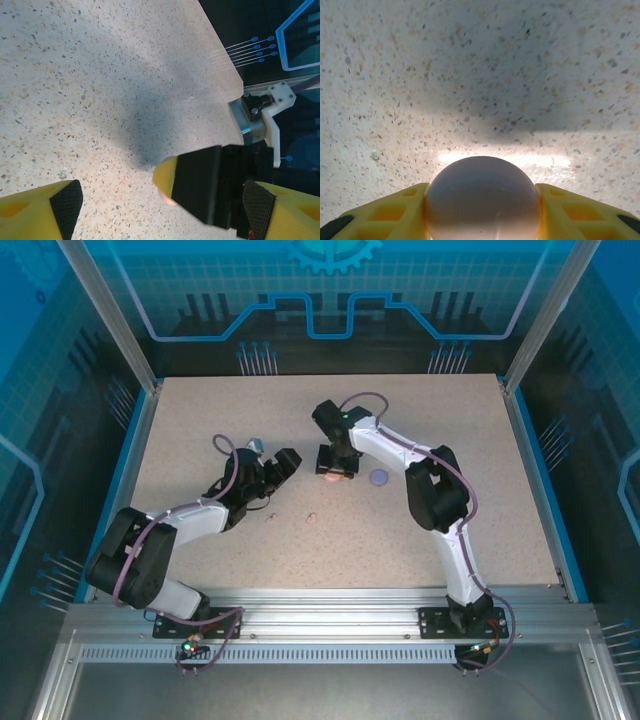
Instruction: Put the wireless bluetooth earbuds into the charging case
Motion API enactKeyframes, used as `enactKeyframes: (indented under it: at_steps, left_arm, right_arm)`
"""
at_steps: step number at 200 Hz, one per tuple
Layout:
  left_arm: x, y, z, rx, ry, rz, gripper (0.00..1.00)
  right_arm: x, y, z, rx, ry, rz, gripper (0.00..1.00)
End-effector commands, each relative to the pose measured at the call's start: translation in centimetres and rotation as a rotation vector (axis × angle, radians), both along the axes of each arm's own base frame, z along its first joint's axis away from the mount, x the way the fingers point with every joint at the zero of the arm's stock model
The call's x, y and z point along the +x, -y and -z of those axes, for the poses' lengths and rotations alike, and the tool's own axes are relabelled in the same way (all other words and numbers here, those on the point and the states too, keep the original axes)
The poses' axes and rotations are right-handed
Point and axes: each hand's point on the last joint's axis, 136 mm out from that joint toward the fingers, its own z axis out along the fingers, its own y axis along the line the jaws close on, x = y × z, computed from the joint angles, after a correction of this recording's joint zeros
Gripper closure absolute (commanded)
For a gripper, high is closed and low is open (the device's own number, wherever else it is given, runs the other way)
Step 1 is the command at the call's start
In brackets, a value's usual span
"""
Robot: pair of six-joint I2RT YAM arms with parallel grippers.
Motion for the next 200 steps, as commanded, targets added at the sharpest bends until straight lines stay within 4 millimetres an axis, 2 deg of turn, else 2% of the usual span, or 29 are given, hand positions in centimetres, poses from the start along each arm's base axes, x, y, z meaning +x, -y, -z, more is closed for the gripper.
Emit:
enactKeyframes:
  at_steps: [1, 63, 85, 104, 129, 147, 170, 187, 200]
  left_arm:
    - [1.0, 0.1, -1.2, -0.012, 0.014, -0.013, 0.12]
    - [1.9, 0.6, -1.1, -0.039, 0.009, -0.011, 0.12]
    - [2.0, 0.7, -1.3, -0.038, 0.016, -0.012, 0.12]
    - [2.1, 0.7, -1.4, -0.041, 0.016, -0.011, 0.12]
    - [2.1, 0.7, -1.4, -0.044, 0.016, -0.011, 0.12]
    - [2.1, 0.7, -1.6, -0.045, 0.018, -0.011, 0.12]
    - [2.1, 0.7, -1.6, -0.040, 0.011, -0.010, 0.12]
    - [2.2, 0.7, -1.8, -0.038, 0.012, -0.012, 0.11]
    - [2.3, 0.7, -1.9, -0.036, 0.016, -0.016, 0.11]
  right_arm:
    - [-1.0, 0.5, 1.7, -0.094, -0.026, -0.054, 0.52]
    - [-1.5, 0.5, 3.0, -0.162, -0.038, -0.118, 0.47]
    - [-1.6, 0.5, 3.2, -0.163, -0.040, -0.121, 0.41]
    - [-1.6, 0.4, 3.0, -0.157, -0.037, -0.126, 0.30]
    - [-0.9, 0.1, 1.1, -0.123, 0.001, -0.120, 0.20]
    - [0.1, 0.3, -1.8, -0.078, 0.057, -0.075, 0.17]
    - [1.0, 1.9, -5.1, -0.022, 0.097, 0.064, 0.16]
    - [0.9, 3.1, -5.7, 0.017, 0.078, 0.184, 0.16]
    - [0.4, 3.5, -5.3, 0.040, 0.054, 0.266, 0.17]
